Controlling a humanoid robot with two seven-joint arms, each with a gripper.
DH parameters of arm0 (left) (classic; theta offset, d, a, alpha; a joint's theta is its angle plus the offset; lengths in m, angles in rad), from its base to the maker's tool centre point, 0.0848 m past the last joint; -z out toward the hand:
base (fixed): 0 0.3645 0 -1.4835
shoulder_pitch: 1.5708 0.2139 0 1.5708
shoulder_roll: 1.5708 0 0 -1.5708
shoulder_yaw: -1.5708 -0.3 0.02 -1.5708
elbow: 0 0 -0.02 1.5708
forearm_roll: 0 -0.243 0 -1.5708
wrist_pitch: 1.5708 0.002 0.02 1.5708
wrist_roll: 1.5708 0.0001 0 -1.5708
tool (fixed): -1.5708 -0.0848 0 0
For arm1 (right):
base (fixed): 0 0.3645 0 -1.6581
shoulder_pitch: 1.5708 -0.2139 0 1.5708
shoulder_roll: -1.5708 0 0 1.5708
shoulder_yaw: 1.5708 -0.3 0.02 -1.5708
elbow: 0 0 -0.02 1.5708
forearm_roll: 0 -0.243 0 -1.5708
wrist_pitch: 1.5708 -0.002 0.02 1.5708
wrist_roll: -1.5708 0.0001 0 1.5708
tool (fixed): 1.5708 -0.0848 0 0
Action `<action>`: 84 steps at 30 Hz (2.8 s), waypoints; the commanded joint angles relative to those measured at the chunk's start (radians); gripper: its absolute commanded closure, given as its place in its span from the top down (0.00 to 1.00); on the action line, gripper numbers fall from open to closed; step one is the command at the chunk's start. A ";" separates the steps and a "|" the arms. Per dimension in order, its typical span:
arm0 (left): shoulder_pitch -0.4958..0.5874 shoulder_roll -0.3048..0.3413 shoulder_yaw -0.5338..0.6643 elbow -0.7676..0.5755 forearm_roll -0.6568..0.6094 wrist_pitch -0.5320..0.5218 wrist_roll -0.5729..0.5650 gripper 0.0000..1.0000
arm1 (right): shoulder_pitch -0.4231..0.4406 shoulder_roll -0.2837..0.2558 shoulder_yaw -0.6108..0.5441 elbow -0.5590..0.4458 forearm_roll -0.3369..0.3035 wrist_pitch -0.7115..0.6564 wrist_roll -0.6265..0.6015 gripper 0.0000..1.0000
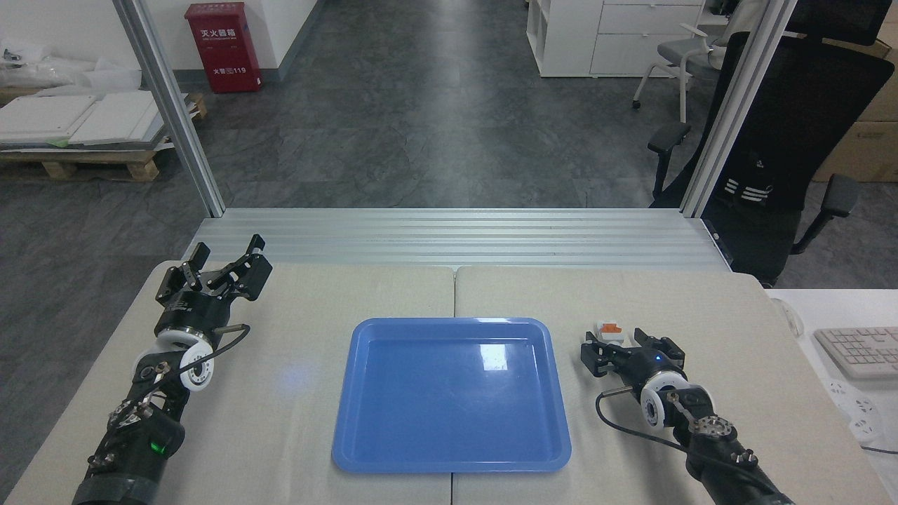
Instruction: Pick up switch part and place in tray
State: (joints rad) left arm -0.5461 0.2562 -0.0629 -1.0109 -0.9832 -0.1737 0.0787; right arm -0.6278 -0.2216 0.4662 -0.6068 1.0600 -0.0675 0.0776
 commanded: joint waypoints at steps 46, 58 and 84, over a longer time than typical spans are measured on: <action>0.000 0.000 0.000 0.000 0.000 0.000 0.001 1.00 | 0.304 0.065 0.293 -0.765 0.272 0.486 0.412 0.18; 0.000 0.000 0.000 0.000 0.000 0.000 0.001 1.00 | 0.281 0.180 0.119 -0.757 0.167 0.476 0.375 0.99; 0.000 0.000 0.000 0.000 0.000 0.000 0.001 1.00 | 0.129 -0.166 -0.334 -0.327 -0.018 -0.272 -0.137 0.99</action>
State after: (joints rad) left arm -0.5460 0.2562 -0.0627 -1.0109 -0.9833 -0.1738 0.0783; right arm -0.5028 -0.3896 0.1315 -0.9383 1.0777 -0.3365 -0.0648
